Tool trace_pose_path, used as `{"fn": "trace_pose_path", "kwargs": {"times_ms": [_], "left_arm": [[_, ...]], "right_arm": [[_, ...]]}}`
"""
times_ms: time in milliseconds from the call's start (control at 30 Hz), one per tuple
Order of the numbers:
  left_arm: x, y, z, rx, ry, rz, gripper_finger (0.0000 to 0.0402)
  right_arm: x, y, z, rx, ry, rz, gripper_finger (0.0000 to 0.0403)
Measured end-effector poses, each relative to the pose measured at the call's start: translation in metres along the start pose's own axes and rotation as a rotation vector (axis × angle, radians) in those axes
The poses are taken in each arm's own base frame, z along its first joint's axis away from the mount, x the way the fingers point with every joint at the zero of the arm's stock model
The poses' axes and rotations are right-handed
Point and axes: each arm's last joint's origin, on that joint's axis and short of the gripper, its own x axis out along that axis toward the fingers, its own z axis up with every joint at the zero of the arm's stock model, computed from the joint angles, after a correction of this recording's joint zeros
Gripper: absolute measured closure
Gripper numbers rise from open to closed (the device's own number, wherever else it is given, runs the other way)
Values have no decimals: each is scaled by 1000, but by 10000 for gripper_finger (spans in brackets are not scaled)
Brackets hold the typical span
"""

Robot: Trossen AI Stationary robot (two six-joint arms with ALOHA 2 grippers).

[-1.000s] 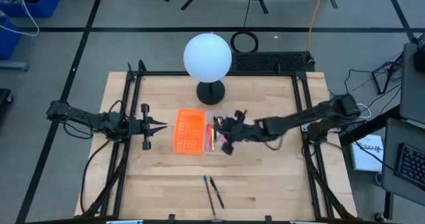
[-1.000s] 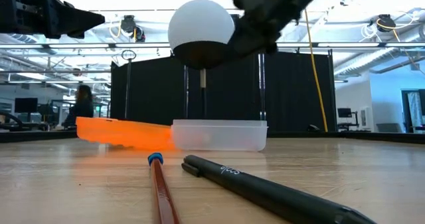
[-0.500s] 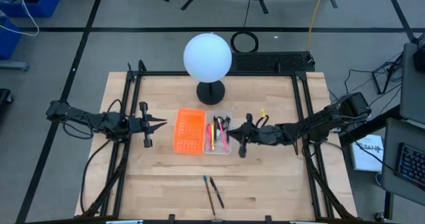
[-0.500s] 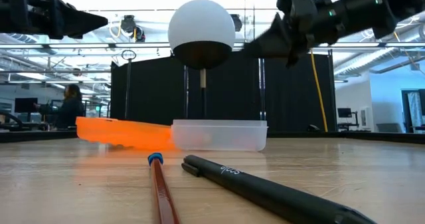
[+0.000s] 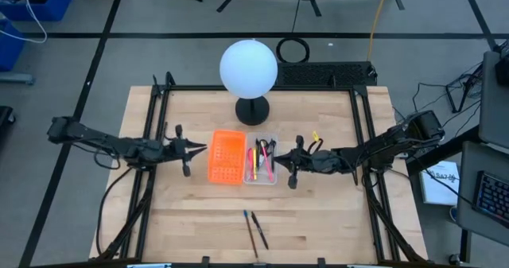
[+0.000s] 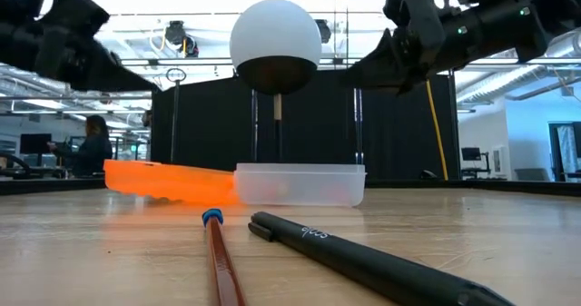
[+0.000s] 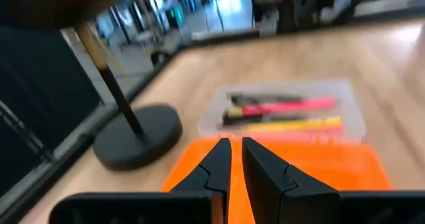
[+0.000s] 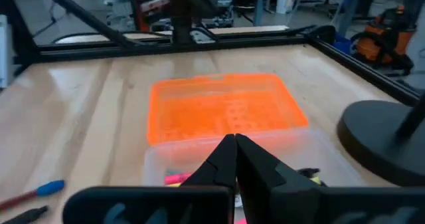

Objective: Pick & place school supplies into a supply box
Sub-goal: Put the brown pencil into the orange supply box

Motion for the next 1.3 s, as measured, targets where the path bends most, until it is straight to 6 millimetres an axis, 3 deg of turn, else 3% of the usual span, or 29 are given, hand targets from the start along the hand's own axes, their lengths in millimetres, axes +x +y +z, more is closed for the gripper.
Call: {"fn": "trace_pose_path", "kwargs": {"times_ms": [67,167,233,567,767,933,1067,1167,1300], "left_arm": [[3,-2,-4,11,38,0,355],[6,-8,-7,-196,70,-47,355],[8,-14,-8,-246,94,-136,355],[21,-30,-20,-53,203,-76,355],[42,-52,1,108,298,-179,395],[69,-85,25,189,381,-401,397],[98,-114,51,199,540,-446,397],[115,-141,68,353,609,-502,398],[134,-179,89,565,561,-596,393]], "right_arm": [[0,0,1,-6,-15,-1,402],[-1,1,12,-10,-113,38,402],[-1,4,15,-64,-139,103,402],[0,3,12,-230,-123,144,401],[2,-3,13,-292,-131,114,402],[4,-7,14,-237,-130,99,402],[4,-7,14,-234,-130,101,402],[3,-7,17,-249,-162,98,403],[3,-6,20,-276,-193,95,403]]}}
